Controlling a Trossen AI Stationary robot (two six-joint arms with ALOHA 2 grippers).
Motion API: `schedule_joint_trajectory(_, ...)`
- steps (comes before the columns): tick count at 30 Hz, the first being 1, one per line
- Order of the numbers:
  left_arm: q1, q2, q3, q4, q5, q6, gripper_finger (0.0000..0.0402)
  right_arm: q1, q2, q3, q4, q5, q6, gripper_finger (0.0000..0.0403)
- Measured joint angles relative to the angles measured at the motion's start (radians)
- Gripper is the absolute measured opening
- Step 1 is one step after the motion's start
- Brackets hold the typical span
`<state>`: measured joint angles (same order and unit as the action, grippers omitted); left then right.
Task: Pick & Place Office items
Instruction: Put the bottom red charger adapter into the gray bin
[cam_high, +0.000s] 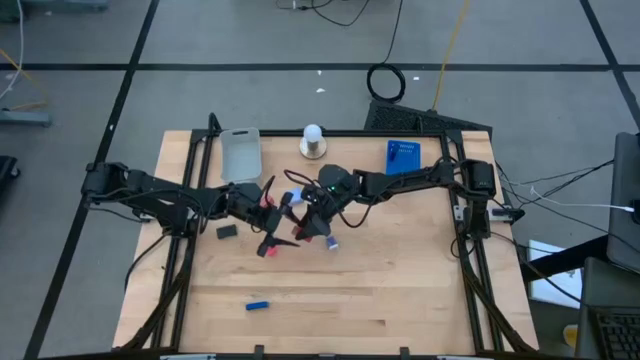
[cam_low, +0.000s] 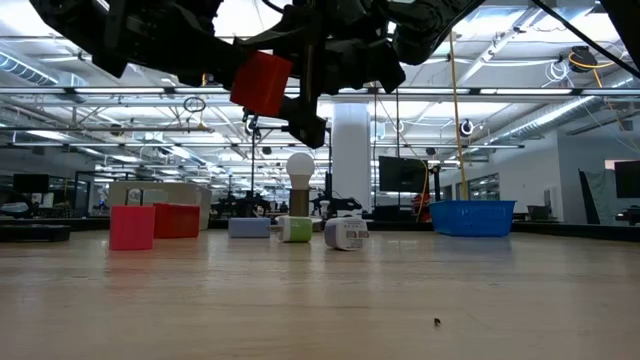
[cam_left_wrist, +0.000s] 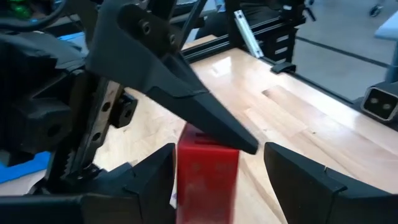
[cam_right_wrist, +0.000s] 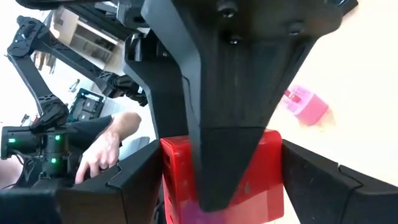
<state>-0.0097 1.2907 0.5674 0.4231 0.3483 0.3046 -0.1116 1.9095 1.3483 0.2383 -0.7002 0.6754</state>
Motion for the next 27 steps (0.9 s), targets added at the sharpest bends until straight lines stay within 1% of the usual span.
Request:
schedule_joint_trajectory(3, 0.0, 0.0, 0.0, -0.006, -0.021, 0.003, 0.0244, 0.0, 0.0, 0.0, 0.023, 0.0, 0.015, 0.0274)
schedule_joint_trajectory(8, 0.0, 0.0, 0.0, -0.015, -0.022, 0.004, 0.0244, -0.001, 0.0, 0.0, 0.042, -0.002, 0.023, 0.0274)
schedule_joint_trajectory(15, -0.029, 0.0, 0.0, -0.037, -0.034, 0.036, 0.0239, -0.005, 0.0, 0.0, 0.043, -0.005, 0.023, 0.0279)
schedule_joint_trajectory(18, -0.039, 0.0, 0.0, -0.035, -0.063, 0.046, 0.0207, -0.005, 0.0, 0.0, 0.048, -0.006, 0.023, 0.0279)
schedule_joint_trajectory(22, -0.039, 0.0, 0.001, -0.031, -0.094, 0.058, 0.0125, -0.005, 0.0, 0.0, 0.05, -0.005, 0.014, 0.0279)
schedule_joint_trajectory(23, -0.039, 0.0, 0.001, -0.03, -0.096, 0.054, 0.0115, -0.005, 0.0, 0.0, 0.049, -0.005, 0.011, 0.0279)
schedule_joint_trajectory(27, -0.039, 0.0, 0.001, -0.028, -0.096, 0.054, 0.0115, -0.005, 0.0, 0.0, 0.05, -0.005, 0.011, 0.0279)
